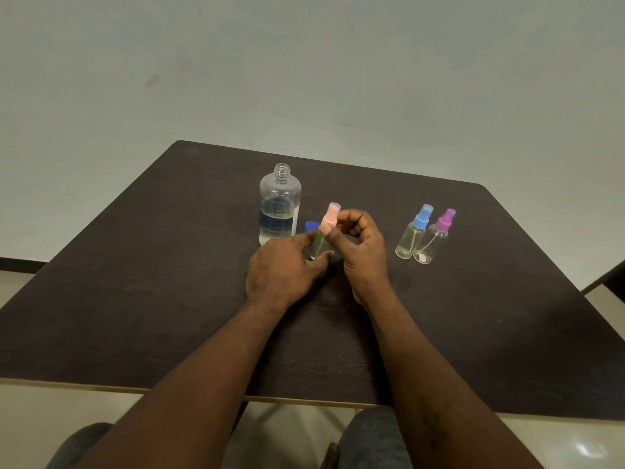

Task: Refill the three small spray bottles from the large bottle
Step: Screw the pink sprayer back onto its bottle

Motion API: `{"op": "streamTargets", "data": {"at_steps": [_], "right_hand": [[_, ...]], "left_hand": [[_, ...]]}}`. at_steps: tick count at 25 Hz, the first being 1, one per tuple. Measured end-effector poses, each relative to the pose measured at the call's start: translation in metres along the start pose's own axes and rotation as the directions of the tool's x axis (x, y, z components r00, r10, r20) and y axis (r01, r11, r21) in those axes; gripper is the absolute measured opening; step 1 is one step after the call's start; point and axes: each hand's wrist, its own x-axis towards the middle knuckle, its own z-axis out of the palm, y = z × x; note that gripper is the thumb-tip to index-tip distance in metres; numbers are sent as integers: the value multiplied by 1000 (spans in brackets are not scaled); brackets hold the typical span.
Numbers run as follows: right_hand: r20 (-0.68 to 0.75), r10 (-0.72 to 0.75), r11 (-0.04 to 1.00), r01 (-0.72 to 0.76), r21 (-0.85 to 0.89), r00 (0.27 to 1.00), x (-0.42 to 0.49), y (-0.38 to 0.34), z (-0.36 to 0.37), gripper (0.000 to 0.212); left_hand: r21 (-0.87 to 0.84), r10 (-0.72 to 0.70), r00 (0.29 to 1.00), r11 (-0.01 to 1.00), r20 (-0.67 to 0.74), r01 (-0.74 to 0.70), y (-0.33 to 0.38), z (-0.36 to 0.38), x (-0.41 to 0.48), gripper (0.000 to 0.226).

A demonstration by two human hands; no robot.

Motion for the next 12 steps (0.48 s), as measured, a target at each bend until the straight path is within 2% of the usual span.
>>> {"op": "streamTargets", "data": {"at_steps": [2, 4, 8, 10, 12], "right_hand": [[94, 36, 998, -39, 38, 995, 0, 0, 2, 24], [124, 54, 998, -57, 18, 991, 1, 4, 3, 25], [-12, 29, 998, -29, -56, 1000, 4, 1, 8, 11], [-46, 20, 997, -23, -73, 999, 5, 3, 11, 24], [-4, 19, 999, -20, -36, 1000, 3, 3, 12, 34]], "left_hand": [[1, 7, 1000, 1000, 2, -7, 0, 0, 0, 58], [0, 20, 1000, 1000, -3, -20, 0, 0, -1, 58], [5, 20, 1000, 1000, -5, -20, 0, 0, -1, 57], [10, 14, 1000, 1000, -8, -14, 0, 0, -1, 54], [10, 7, 1000, 1000, -15, -7, 0, 0, -1, 53]]}}
